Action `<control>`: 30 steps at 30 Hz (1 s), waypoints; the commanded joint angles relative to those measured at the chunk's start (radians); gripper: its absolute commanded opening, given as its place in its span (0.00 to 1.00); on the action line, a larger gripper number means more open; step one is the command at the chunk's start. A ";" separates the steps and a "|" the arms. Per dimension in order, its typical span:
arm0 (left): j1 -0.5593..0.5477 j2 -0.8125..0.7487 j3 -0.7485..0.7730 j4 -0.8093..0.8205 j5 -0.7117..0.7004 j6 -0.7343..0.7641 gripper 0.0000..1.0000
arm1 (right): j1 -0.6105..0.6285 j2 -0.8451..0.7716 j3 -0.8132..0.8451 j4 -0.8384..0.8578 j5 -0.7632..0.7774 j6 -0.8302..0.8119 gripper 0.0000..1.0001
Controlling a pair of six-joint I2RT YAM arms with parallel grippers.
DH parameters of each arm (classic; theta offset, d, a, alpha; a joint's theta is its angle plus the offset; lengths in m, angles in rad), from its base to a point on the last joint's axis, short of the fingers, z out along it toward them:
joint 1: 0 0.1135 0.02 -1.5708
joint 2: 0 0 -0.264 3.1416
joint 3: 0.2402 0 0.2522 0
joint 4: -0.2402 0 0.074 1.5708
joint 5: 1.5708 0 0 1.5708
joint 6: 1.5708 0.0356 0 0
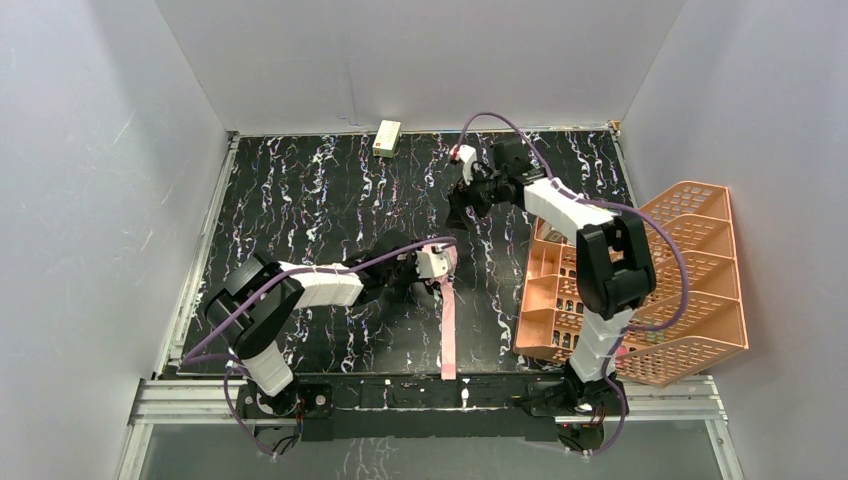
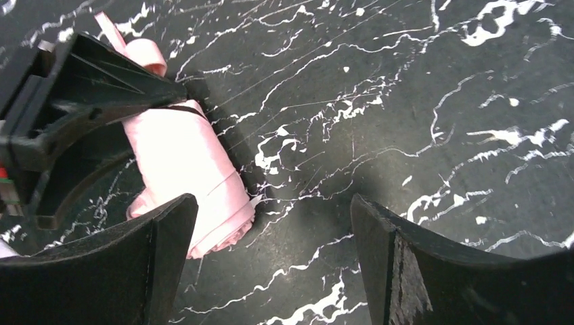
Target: Put away the umbrella
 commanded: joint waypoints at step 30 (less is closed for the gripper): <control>-0.043 -0.008 -0.060 0.046 -0.129 0.049 0.00 | 0.184 0.344 0.256 -0.488 0.219 -0.308 0.55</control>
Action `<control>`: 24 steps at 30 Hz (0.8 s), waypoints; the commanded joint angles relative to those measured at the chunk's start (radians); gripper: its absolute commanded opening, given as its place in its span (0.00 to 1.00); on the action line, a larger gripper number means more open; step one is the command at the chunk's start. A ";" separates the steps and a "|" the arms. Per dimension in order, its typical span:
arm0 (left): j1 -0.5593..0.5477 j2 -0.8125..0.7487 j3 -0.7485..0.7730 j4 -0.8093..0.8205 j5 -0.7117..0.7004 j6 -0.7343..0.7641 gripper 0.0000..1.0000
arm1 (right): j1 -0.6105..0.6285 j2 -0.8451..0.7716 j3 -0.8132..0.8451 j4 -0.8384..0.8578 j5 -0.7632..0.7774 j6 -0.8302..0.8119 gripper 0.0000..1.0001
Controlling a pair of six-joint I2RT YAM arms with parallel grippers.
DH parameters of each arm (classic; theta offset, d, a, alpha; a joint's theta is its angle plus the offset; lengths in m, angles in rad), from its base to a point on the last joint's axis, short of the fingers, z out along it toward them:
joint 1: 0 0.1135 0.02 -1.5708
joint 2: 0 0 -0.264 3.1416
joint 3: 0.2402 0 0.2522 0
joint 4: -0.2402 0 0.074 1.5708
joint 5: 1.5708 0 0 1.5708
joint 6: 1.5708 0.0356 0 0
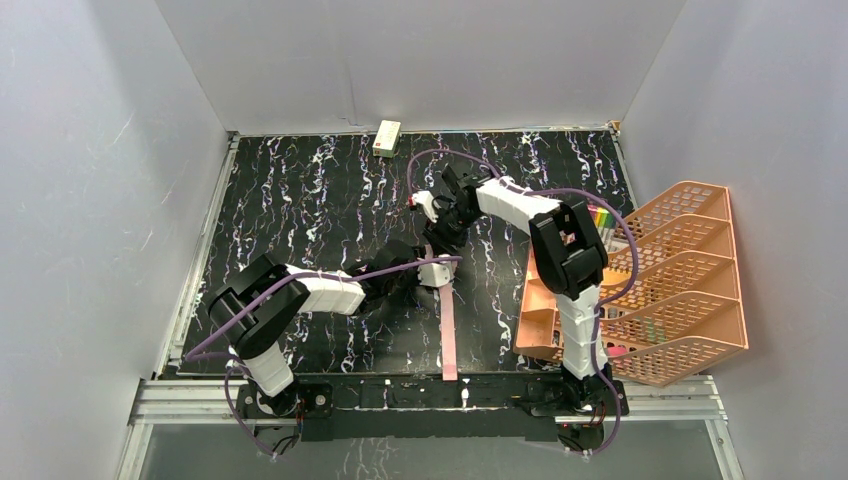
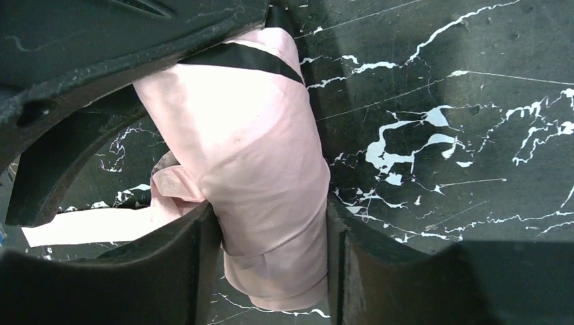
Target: Put away the umbrella
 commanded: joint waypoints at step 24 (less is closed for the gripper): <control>0.026 -0.811 -0.152 -0.313 -0.061 -0.649 0.58 | 0.156 -0.167 -0.437 0.499 0.518 0.115 0.24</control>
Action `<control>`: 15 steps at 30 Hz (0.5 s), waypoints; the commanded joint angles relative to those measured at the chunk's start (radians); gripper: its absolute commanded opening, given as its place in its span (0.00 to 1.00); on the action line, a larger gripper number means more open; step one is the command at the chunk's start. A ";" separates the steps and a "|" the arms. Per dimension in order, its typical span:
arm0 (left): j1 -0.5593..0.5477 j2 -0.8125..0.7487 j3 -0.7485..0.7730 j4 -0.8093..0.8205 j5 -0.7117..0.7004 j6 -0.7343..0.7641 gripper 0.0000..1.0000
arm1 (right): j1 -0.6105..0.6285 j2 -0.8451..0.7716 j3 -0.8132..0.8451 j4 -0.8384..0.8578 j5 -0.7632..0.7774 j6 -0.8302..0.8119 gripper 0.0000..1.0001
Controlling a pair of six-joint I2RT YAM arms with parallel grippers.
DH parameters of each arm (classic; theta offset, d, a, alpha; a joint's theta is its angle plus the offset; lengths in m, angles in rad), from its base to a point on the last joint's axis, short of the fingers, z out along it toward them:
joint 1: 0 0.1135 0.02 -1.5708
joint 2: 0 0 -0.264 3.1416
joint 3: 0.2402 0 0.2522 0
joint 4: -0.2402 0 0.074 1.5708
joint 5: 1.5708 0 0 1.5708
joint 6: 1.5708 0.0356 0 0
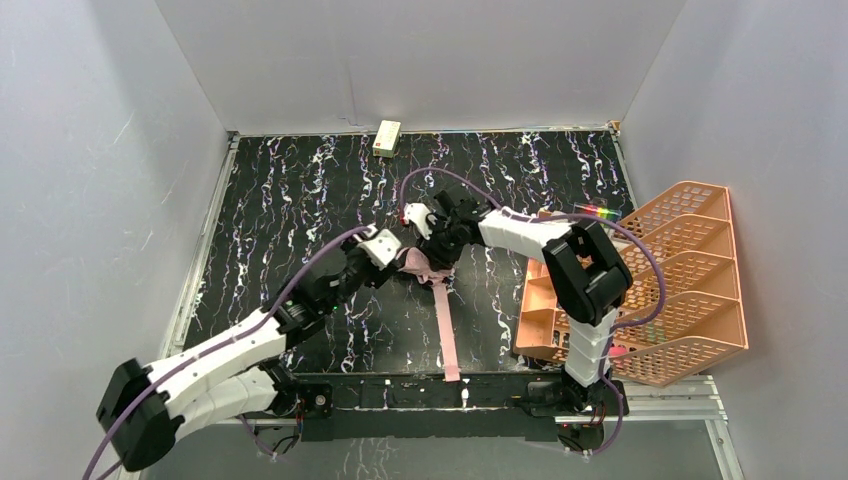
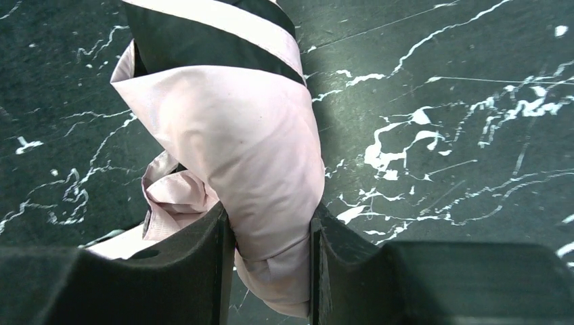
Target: Put away the umbrella
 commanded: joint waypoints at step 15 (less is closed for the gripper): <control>0.315 0.113 0.062 -0.043 0.219 -0.267 0.59 | 0.195 -0.093 -0.548 0.654 0.339 -0.343 0.27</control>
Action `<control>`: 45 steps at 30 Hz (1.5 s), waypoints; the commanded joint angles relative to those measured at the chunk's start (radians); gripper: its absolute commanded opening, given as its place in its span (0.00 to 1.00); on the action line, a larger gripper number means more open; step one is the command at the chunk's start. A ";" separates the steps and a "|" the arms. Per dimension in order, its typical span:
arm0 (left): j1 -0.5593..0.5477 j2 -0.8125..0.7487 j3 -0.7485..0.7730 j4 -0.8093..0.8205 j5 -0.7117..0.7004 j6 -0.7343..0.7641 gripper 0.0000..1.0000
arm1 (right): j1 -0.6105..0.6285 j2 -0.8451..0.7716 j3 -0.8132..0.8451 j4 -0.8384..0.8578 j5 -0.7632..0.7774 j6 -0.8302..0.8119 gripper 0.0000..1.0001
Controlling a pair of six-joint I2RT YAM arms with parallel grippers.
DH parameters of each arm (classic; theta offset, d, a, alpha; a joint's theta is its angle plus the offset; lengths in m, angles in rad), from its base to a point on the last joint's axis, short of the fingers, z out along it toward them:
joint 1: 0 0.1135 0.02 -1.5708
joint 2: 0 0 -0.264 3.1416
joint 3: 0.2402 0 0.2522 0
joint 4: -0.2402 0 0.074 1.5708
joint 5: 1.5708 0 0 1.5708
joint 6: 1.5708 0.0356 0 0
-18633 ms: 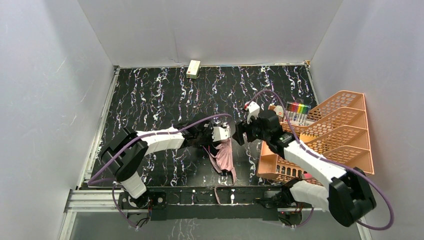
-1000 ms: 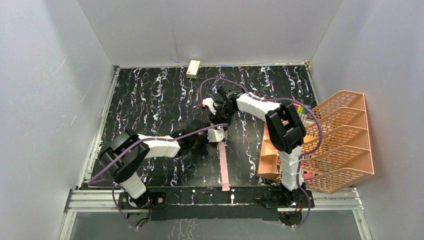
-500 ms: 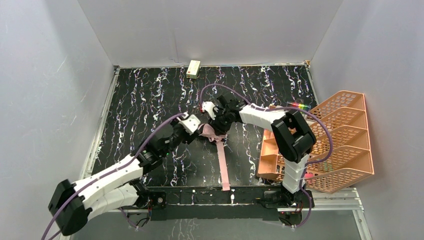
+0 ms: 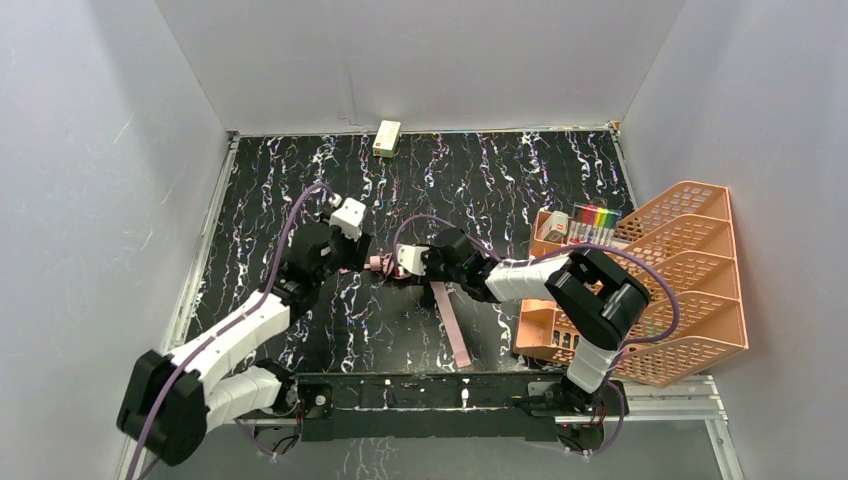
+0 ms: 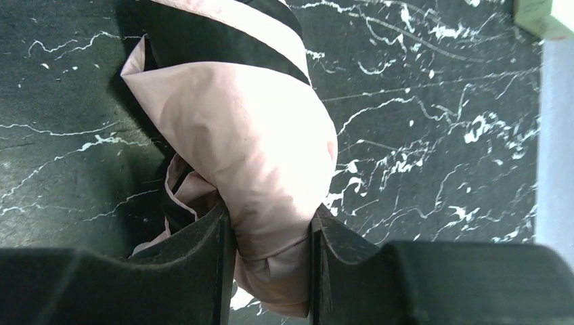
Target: Put away the umbrella
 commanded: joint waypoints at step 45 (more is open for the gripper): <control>0.221 0.748 0.496 -0.325 1.088 0.207 0.71 | 0.062 0.051 -0.137 -0.026 0.039 -0.177 0.25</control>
